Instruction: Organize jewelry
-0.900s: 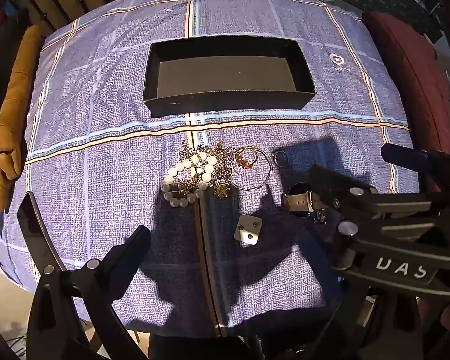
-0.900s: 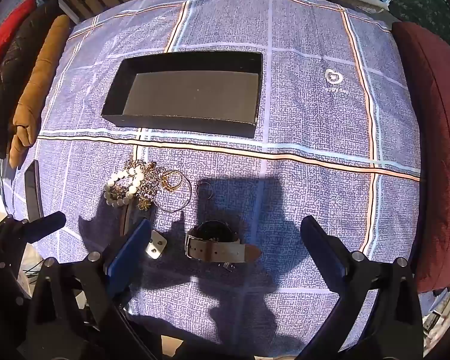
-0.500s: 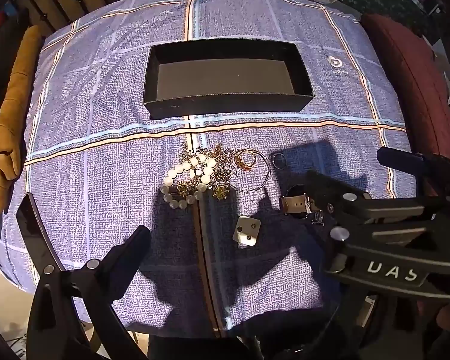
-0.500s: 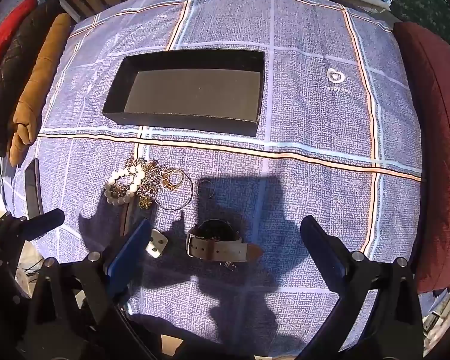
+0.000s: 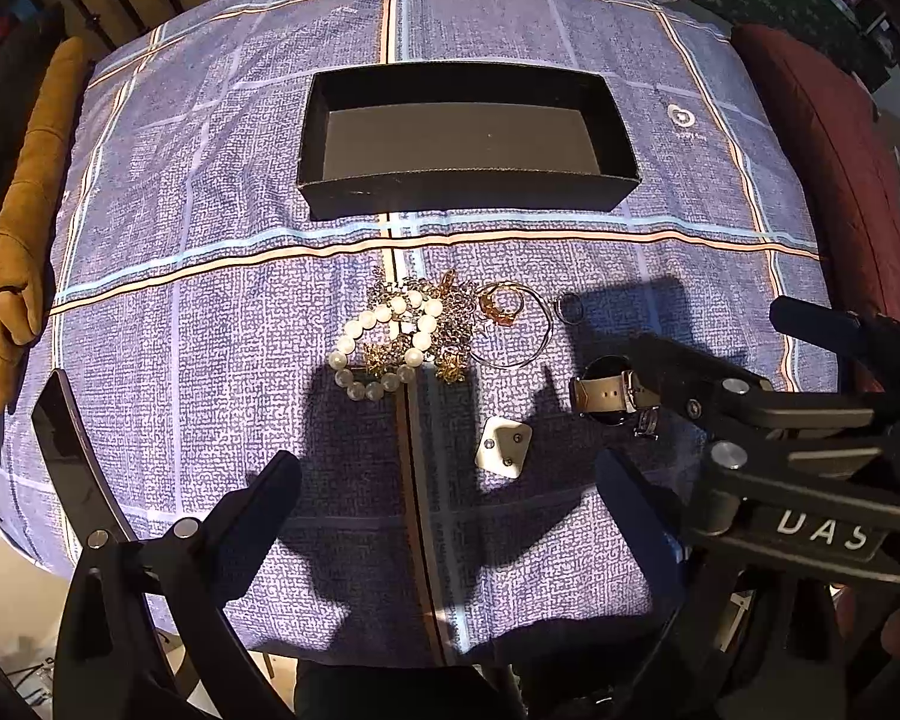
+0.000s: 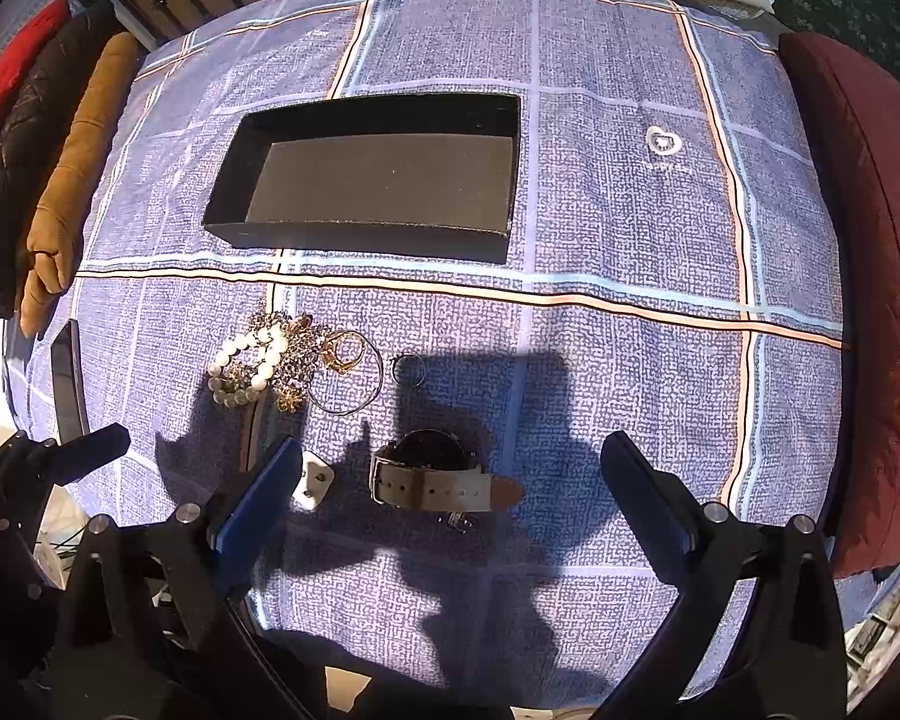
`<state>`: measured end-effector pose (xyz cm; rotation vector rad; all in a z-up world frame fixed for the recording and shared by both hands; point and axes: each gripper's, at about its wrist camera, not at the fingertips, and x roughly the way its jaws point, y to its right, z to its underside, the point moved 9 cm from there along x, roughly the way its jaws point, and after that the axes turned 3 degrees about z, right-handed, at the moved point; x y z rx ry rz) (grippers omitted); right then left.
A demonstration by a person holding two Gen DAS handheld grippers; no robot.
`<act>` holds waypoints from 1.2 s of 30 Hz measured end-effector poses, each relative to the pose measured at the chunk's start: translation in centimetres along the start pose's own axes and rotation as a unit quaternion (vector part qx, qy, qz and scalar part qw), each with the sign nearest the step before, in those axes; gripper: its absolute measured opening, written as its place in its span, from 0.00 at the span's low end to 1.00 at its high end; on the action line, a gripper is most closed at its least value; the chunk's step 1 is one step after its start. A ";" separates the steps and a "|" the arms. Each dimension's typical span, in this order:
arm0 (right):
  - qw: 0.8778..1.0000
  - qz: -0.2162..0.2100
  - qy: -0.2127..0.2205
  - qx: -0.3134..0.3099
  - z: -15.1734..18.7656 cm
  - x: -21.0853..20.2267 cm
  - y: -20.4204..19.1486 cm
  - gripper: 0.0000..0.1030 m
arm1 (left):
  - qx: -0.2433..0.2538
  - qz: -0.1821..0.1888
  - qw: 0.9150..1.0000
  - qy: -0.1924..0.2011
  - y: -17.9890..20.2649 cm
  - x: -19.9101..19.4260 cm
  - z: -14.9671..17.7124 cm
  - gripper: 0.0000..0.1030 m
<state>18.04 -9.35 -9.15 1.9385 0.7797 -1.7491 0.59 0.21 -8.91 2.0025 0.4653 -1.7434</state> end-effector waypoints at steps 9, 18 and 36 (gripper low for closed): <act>1.000 0.004 0.004 0.004 -0.1 -0.3 0.4 0.96 | 0.003 -0.004 1.000 0.015 -0.2 -0.6 -0.4 0.94; 1.000 0.006 0.003 0.002 0.0 -0.3 0.4 0.96 | 0.004 -0.008 1.000 0.012 -0.2 -0.4 -0.4 0.94; 1.000 0.005 0.004 -0.001 -0.2 -0.3 0.0 0.96 | 0.000 -0.017 1.000 0.008 -1.5 0.7 -0.6 0.93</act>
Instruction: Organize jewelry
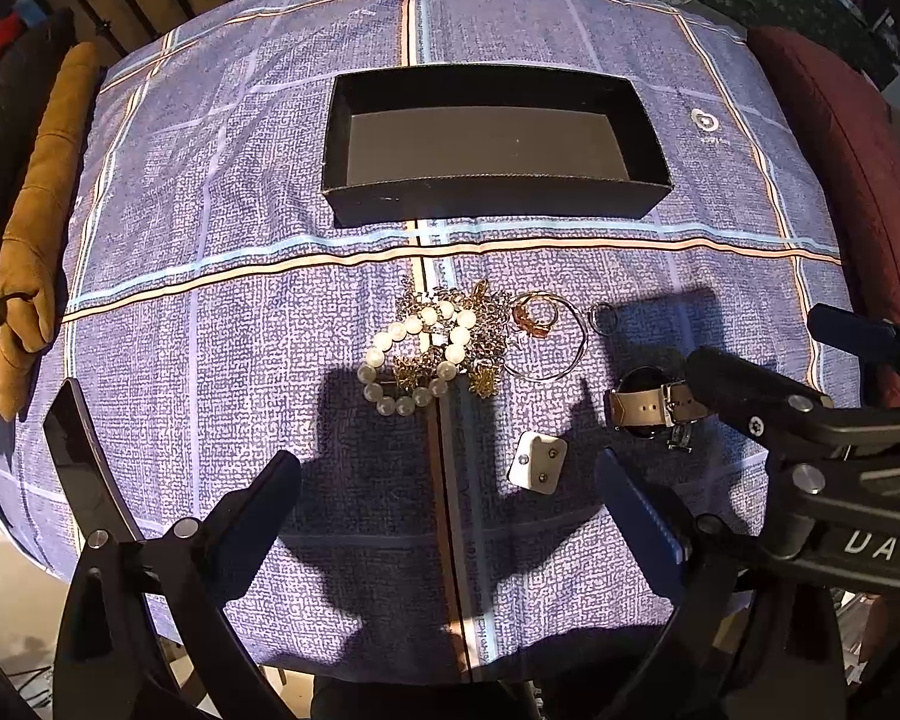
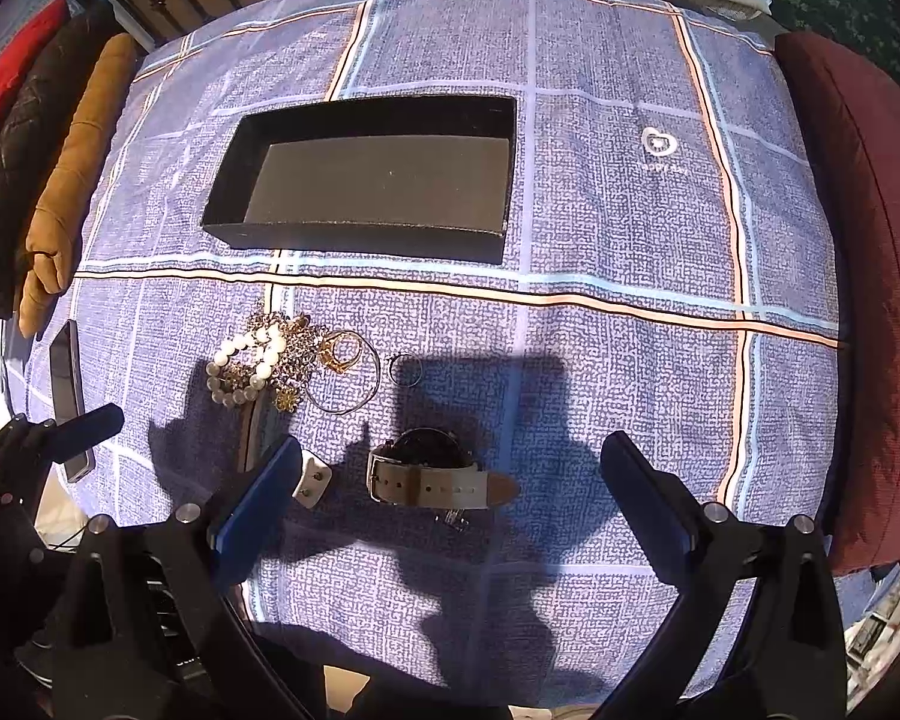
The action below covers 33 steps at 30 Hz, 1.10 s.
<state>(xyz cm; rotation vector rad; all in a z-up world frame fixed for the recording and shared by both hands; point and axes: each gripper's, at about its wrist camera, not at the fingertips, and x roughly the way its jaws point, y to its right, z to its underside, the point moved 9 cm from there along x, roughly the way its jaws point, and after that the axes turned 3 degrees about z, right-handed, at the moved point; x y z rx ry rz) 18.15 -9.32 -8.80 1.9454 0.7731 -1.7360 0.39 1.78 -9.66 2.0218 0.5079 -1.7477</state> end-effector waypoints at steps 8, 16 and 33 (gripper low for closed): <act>1.000 -0.002 0.009 -0.001 -0.3 -0.5 -0.3 0.96 | -0.014 0.009 1.000 0.004 -0.1 -0.4 0.2 0.93; 1.000 -0.003 0.006 0.000 0.0 -0.4 -0.2 0.96 | -0.007 0.003 1.000 0.001 0.1 -0.3 0.4 0.93; 1.000 -0.008 0.006 0.001 0.2 -0.4 -0.5 0.96 | -0.010 0.005 1.000 -0.005 0.1 -0.5 0.8 0.93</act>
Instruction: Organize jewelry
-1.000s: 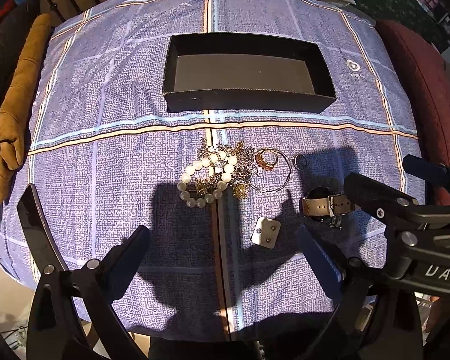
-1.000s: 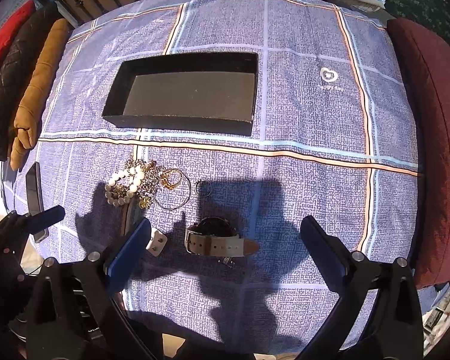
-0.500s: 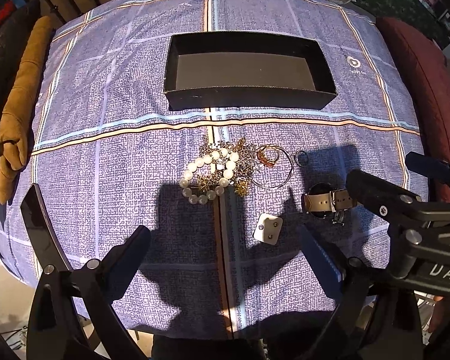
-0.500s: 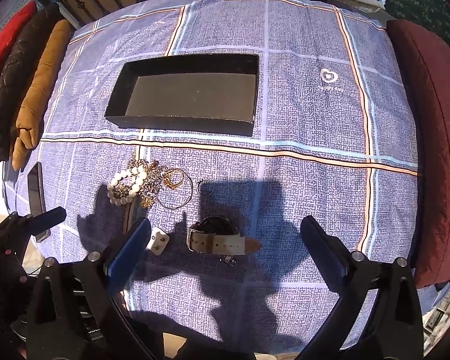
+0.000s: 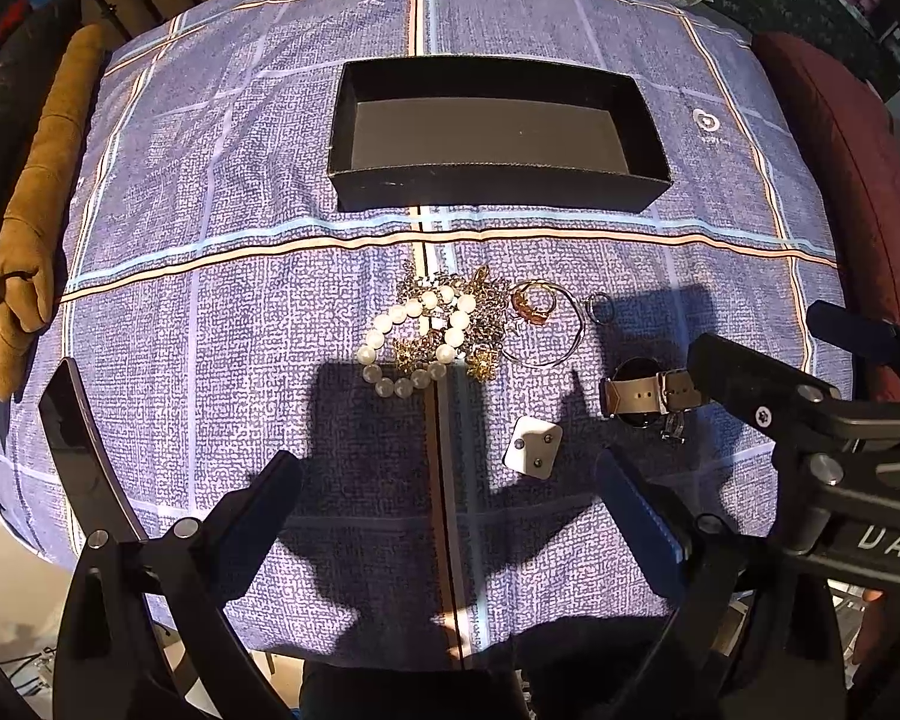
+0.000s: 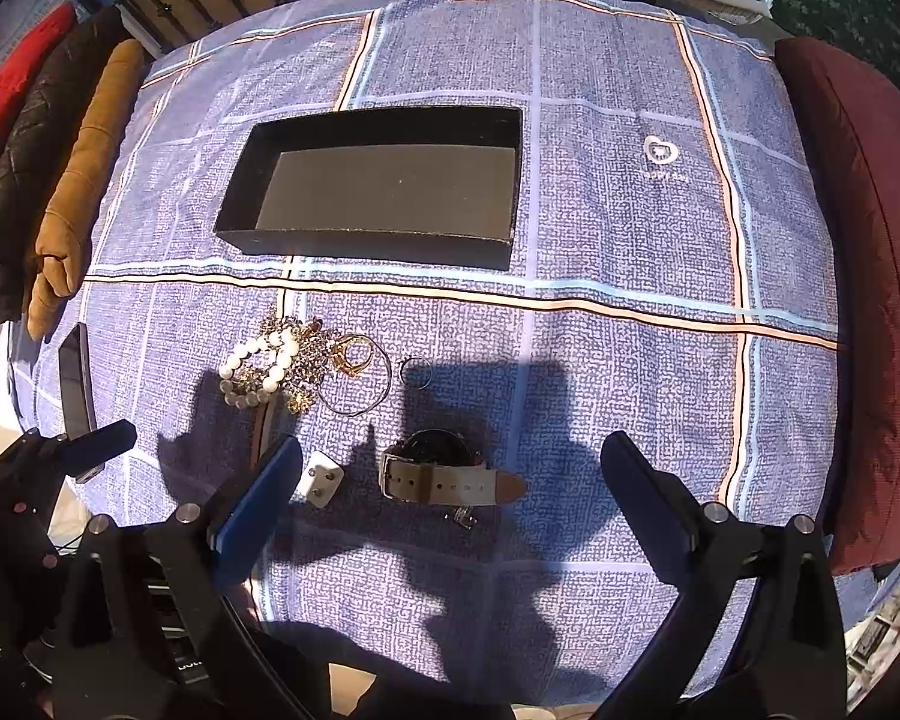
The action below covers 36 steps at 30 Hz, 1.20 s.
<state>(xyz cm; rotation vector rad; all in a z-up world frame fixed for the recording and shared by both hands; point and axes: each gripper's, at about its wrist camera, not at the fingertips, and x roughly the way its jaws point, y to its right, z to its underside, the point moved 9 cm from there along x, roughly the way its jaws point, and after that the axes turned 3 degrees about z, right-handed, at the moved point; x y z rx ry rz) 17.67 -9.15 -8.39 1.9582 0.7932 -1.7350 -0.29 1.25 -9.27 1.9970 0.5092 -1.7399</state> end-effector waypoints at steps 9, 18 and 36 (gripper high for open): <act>1.000 -0.001 0.012 0.010 0.9 0.0 1.2 0.96 | 0.026 -0.045 0.998 0.045 -1.4 0.1 -0.8 0.92; 0.999 -0.038 -0.010 0.026 4.2 1.9 1.7 0.95 | -0.001 0.012 1.000 -0.004 -3.3 4.2 1.6 0.92; 0.996 -0.023 -0.032 -0.076 3.4 6.4 -1.9 0.47 | 0.001 0.018 1.000 -0.022 -2.2 7.8 0.4 0.93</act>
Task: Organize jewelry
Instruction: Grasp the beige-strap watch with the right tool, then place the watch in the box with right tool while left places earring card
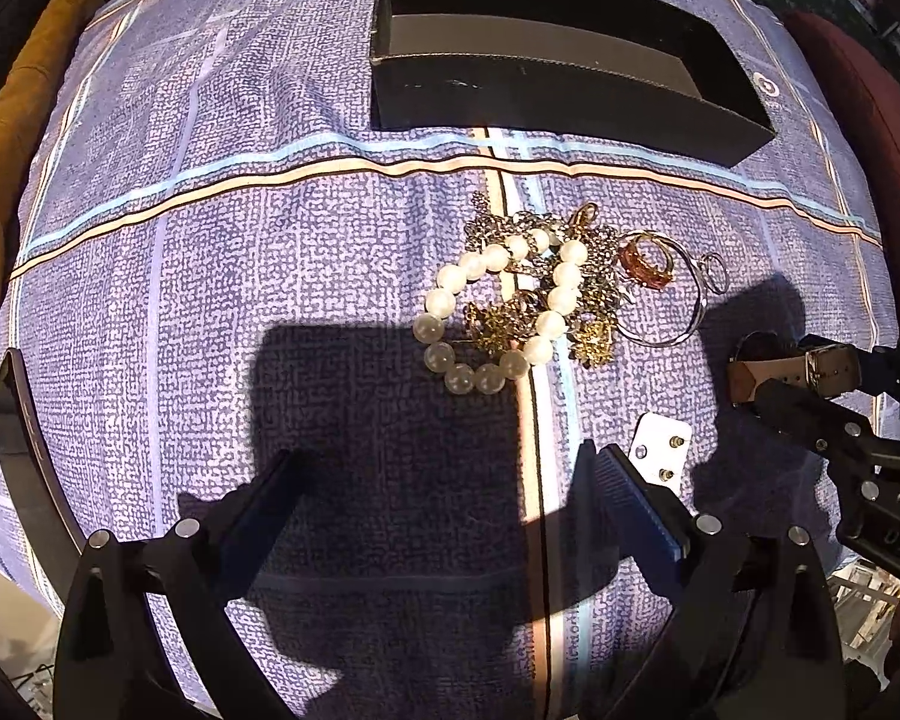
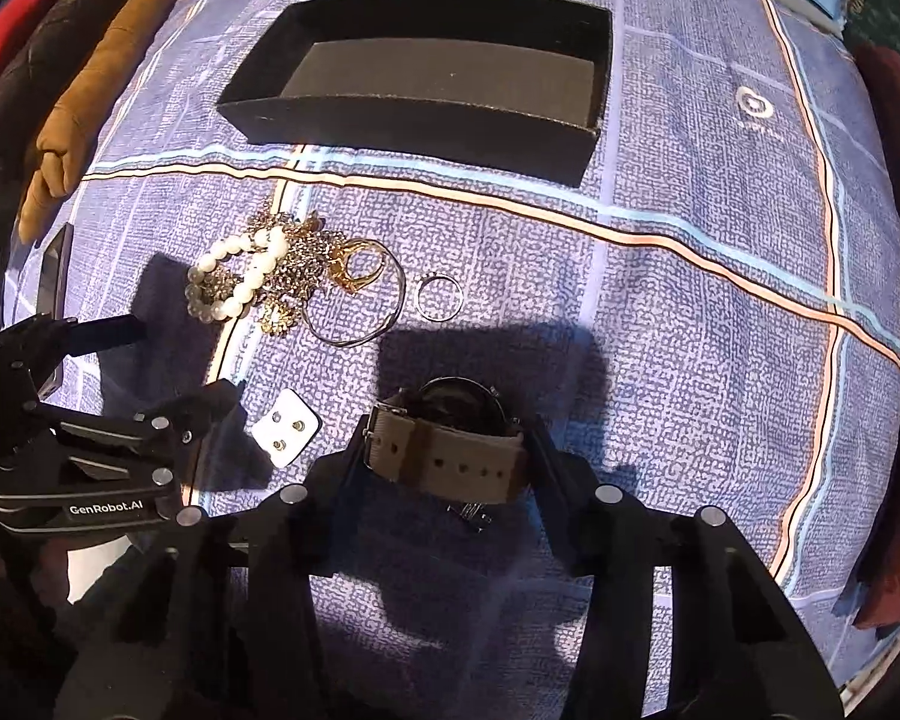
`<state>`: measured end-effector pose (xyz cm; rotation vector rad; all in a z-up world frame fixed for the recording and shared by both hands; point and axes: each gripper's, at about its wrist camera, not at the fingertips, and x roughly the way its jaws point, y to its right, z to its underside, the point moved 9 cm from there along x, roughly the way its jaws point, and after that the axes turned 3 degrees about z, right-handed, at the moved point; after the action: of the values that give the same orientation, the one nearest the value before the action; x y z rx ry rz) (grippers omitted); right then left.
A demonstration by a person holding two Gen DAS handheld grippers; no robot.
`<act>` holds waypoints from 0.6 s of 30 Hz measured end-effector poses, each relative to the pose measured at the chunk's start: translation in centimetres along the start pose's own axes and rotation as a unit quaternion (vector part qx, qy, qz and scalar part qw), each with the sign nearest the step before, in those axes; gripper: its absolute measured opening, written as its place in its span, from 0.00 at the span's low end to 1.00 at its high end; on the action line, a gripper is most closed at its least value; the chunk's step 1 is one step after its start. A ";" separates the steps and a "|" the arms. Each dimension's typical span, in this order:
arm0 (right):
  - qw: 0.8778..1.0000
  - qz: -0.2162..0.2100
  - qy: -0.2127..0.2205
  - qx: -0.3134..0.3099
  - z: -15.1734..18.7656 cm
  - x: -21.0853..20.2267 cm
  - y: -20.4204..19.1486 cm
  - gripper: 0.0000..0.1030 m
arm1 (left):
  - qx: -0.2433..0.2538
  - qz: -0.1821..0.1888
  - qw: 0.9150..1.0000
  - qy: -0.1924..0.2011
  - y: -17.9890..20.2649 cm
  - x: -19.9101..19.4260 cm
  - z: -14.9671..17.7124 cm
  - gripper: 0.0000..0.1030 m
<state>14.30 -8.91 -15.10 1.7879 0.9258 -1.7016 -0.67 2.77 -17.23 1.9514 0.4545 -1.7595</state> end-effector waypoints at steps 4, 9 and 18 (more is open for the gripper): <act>1.000 -0.012 -0.001 0.024 0.3 -0.3 1.0 0.46 | 0.009 0.016 1.000 -0.007 1.6 0.1 0.9 0.93; 0.999 -0.010 0.001 0.044 0.9 -0.9 2.4 0.45 | 0.045 0.027 0.999 -0.012 5.2 0.3 1.7 0.93; 0.998 0.000 0.004 0.069 2.1 -1.9 4.8 0.46 | 0.055 0.044 0.997 -0.017 10.3 2.1 0.5 0.93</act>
<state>16.61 -13.83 -13.86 1.8833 0.8277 -1.7991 4.70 -6.21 -18.06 1.9800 0.2598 -1.7927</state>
